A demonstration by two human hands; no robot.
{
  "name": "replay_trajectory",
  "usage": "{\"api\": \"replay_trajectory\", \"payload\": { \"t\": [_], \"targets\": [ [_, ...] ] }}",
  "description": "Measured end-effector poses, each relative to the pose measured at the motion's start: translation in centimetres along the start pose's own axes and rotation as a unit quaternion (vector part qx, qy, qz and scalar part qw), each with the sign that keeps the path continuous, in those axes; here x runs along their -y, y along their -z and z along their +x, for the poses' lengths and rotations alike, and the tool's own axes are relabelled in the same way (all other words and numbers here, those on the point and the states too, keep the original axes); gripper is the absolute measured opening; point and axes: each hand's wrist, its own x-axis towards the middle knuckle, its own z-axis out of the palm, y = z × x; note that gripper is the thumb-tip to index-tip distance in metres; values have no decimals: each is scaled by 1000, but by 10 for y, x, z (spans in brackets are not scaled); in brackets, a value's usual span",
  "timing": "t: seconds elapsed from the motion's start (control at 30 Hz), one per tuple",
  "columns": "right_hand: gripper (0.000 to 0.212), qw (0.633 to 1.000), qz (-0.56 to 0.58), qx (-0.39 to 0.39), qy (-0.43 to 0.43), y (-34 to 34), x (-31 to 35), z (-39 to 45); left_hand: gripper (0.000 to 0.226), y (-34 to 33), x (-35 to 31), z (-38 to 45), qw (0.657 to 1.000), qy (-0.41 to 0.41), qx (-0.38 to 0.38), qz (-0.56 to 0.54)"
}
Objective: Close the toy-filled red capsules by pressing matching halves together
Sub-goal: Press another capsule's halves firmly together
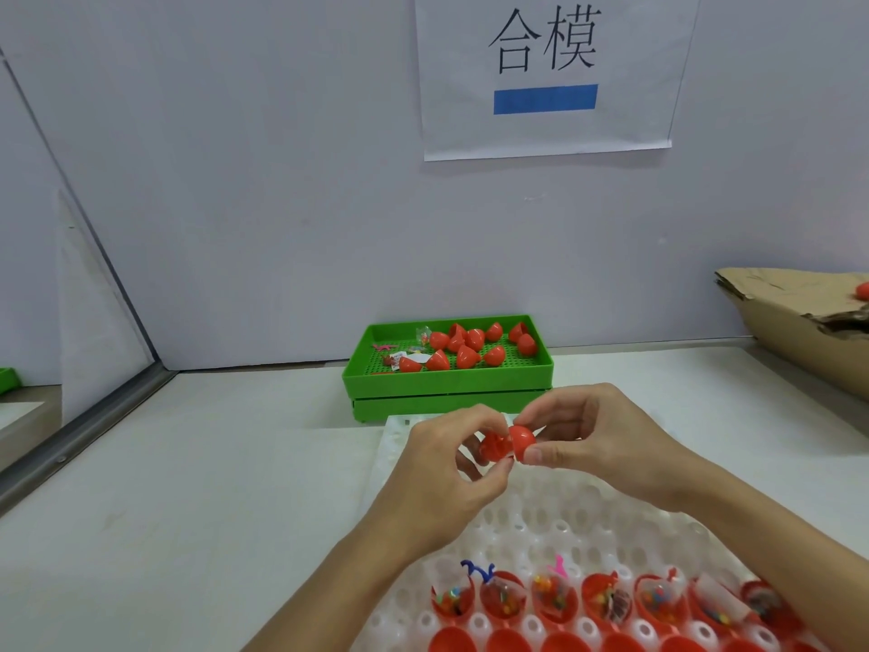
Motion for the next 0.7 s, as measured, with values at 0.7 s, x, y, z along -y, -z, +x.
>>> {"api": "replay_trajectory", "payload": {
  "t": [0.7],
  "targets": [
    [24, 1000, -13, -1, 9, -1, 1, 0, 17, 0, 0, 0, 999, 25, -16, -35]
  ]
}}
